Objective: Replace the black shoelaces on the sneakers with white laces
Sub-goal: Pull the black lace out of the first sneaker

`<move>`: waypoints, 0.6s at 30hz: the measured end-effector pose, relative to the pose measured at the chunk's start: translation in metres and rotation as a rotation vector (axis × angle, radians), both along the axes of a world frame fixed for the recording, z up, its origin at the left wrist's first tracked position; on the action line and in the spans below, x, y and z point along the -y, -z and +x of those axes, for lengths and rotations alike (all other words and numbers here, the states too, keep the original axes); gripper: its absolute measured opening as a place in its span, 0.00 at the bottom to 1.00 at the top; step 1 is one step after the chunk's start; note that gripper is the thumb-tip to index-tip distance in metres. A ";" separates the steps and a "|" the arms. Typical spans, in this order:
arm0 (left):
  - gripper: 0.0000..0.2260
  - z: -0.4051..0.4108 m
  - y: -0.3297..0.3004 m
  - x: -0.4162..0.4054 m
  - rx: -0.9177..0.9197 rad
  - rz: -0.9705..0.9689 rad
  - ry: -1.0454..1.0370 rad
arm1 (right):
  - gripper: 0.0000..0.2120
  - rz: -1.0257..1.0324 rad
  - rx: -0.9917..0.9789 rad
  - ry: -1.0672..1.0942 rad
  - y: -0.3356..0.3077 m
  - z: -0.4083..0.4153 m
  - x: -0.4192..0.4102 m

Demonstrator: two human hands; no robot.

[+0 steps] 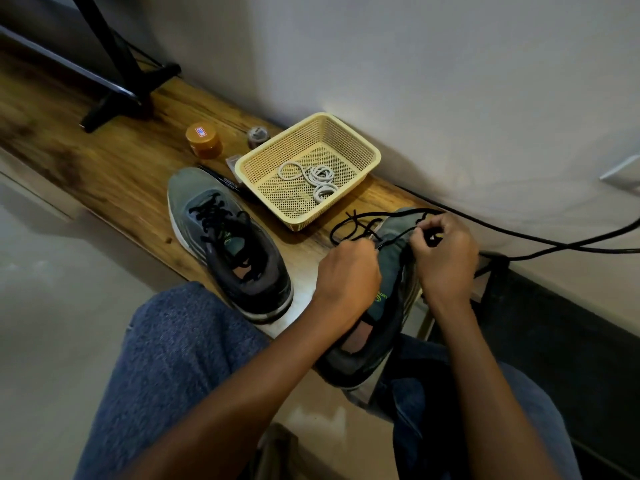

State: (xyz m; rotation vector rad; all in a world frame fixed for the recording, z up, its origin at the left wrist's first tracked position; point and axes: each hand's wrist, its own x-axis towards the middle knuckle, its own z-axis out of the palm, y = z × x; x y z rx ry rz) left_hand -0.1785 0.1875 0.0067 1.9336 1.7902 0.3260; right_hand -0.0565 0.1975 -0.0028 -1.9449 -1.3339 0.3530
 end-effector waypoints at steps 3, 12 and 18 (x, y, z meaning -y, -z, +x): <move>0.11 -0.003 0.002 -0.001 -0.003 0.005 -0.001 | 0.09 -0.096 0.135 -0.188 -0.001 0.000 0.003; 0.10 -0.002 0.005 -0.002 -0.015 0.018 0.021 | 0.19 -0.225 0.340 -0.388 -0.002 -0.001 0.006; 0.10 0.000 0.002 -0.002 -0.035 0.014 0.008 | 0.06 -0.154 0.390 -0.320 -0.007 -0.004 0.004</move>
